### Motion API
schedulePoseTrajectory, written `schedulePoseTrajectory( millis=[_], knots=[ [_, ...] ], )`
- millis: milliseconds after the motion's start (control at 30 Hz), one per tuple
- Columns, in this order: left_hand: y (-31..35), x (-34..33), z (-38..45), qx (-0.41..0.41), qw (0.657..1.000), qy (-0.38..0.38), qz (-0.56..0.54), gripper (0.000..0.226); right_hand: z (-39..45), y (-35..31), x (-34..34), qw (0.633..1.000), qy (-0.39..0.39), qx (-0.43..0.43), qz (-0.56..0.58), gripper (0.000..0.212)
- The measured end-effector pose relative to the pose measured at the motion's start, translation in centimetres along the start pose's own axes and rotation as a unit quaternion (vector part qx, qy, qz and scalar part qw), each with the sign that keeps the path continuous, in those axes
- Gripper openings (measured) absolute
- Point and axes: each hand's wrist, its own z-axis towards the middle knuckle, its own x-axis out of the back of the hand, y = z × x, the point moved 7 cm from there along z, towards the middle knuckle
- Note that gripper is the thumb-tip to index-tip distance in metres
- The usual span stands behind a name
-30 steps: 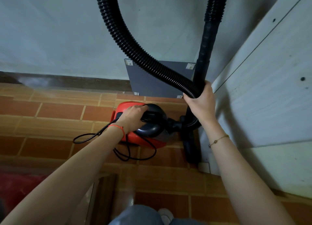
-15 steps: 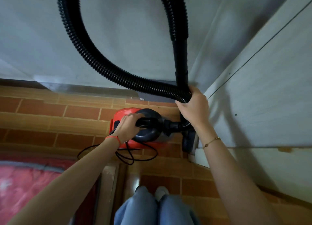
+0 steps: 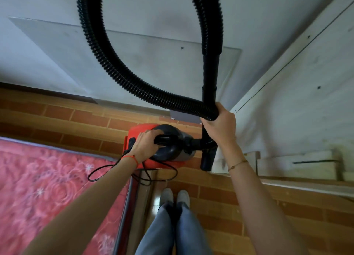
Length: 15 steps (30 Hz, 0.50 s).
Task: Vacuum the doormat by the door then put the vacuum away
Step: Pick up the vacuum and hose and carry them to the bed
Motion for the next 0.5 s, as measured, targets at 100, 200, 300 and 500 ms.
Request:
schedulePoseTrajectory(
  millis=[100,200,300,500],
  knots=[
    [0.9,2.4,-3.3,0.004,1.0,0.003,-0.009,0.04,-1.9,-3.1,1.9,1.0,-0.007,0.001,0.005,0.035],
    [1.5,4.0,-6.2,0.006,1.0,0.003,-0.016,0.038,-3.9,-5.6,3.3,1.0,-0.009,0.014,0.005,0.037],
    [1.5,5.0,-8.7,-0.002,1.0,0.008,-0.018,0.03,-5.6,-7.3,4.0,1.0,-0.018,0.016,0.006,0.038],
    [1.2,6.0,-12.9,0.0,1.0,0.008,-0.014,0.017,-8.5,-9.3,4.3,0.999,-0.034,0.029,0.0,0.035]
  ],
)
